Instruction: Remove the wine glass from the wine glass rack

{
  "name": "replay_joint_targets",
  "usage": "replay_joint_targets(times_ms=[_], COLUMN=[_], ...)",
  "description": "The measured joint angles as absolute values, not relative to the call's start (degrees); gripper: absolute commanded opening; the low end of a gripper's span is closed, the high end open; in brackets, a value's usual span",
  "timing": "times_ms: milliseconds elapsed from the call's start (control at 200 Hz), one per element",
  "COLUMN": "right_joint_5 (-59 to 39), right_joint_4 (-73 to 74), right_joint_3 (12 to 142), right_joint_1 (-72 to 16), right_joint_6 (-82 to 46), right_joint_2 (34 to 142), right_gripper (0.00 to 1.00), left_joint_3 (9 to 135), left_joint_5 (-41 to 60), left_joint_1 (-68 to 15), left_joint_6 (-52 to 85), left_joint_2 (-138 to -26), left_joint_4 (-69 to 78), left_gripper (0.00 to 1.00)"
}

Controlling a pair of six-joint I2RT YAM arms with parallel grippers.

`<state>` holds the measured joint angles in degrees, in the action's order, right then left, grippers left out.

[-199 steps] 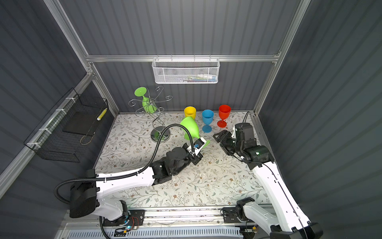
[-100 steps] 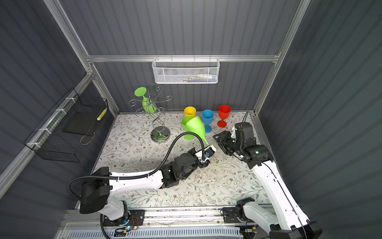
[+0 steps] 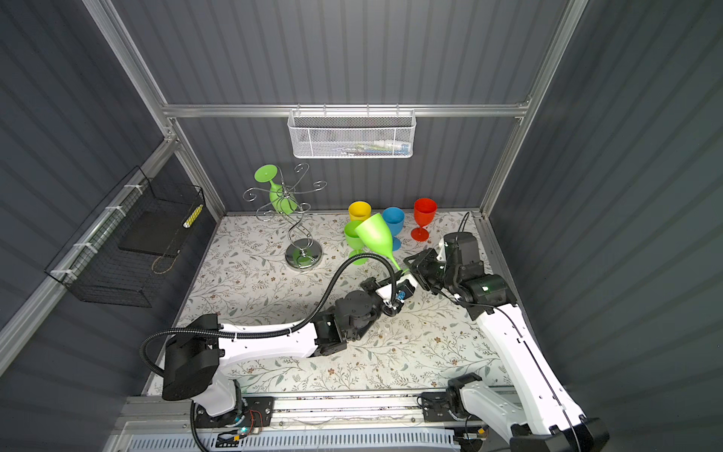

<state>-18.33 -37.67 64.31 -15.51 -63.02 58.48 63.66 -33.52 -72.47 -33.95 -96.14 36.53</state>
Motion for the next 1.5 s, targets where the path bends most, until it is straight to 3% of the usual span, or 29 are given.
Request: replay_joint_targets(times_ms=[465, 550, 836, 971, 1111, 1501], right_joint_5=[-19.22, -19.33, -17.52, -16.16, -14.9, -10.74], right_joint_4=[-35.9, -35.66, -34.09, -32.99, -30.39, -22.2], right_joint_3=[63.29, 63.11, 61.1, 60.05, 58.74, 51.59], right_joint_1=[-15.46, -15.46, -15.07, -14.74, -14.11, -10.74], right_joint_6=[-65.1, -66.08, -64.95, -64.23, -63.46, -55.68], right_joint_2=[58.39, 58.35, 56.75, 56.38, 55.86, 51.83], right_gripper=[0.09, 0.05, 0.0, 0.0, 0.0, 0.0], left_joint_3=[63.66, 63.64, 63.59, 63.59, 64.25, 74.35], left_joint_5=[-34.35, -34.61, -35.2, -35.66, -35.59, -25.76], left_joint_1=[-73.54, -73.69, -73.95, -73.95, -73.95, -69.04], left_joint_6=[-37.06, -37.85, -34.41, -31.07, -26.83, -11.11], left_joint_2=[-96.29, -96.29, -94.28, -89.71, -85.12, -83.31], left_joint_4=[37.32, 37.23, 36.8, 33.71, 28.14, 8.01], left_gripper=[0.0, 0.09, 0.59, 0.74, 0.79, 0.79])
